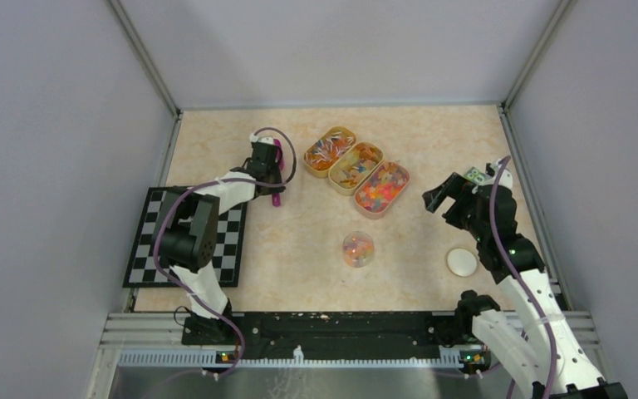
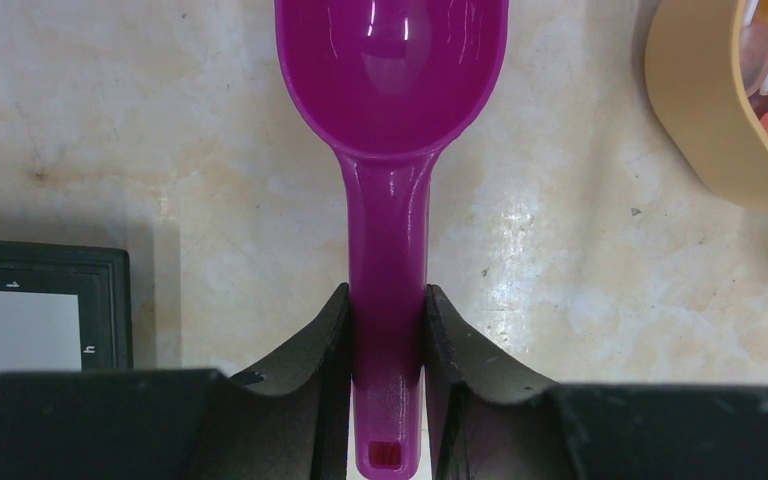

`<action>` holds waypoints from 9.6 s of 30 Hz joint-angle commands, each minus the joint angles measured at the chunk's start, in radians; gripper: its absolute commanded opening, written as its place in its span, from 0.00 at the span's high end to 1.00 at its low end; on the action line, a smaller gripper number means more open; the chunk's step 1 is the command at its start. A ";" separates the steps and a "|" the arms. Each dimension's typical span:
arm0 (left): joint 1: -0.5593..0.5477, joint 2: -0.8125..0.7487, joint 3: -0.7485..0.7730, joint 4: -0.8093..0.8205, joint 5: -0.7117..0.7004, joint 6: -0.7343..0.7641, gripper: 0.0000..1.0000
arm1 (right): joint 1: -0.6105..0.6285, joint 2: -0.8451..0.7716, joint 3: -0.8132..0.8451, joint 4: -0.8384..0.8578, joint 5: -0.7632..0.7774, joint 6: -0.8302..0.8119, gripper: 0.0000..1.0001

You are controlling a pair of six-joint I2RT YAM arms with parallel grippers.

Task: Pack the candies
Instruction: Place the spatula at the center of the board, then pick up the bottle lid at the center of the board, then close the bottle lid on the packing bottle.

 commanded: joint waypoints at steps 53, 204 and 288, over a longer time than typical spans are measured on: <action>0.015 -0.517 -0.137 -0.119 0.743 0.153 0.01 | -0.007 0.116 -0.115 -0.289 0.296 0.437 0.33; -0.381 -0.297 -0.385 0.316 0.710 -0.197 0.42 | 0.187 0.455 -0.379 0.835 -0.653 0.242 0.80; -0.382 -0.292 -0.338 0.142 0.600 -0.069 0.45 | 0.237 0.613 -0.292 0.779 -0.617 0.197 0.80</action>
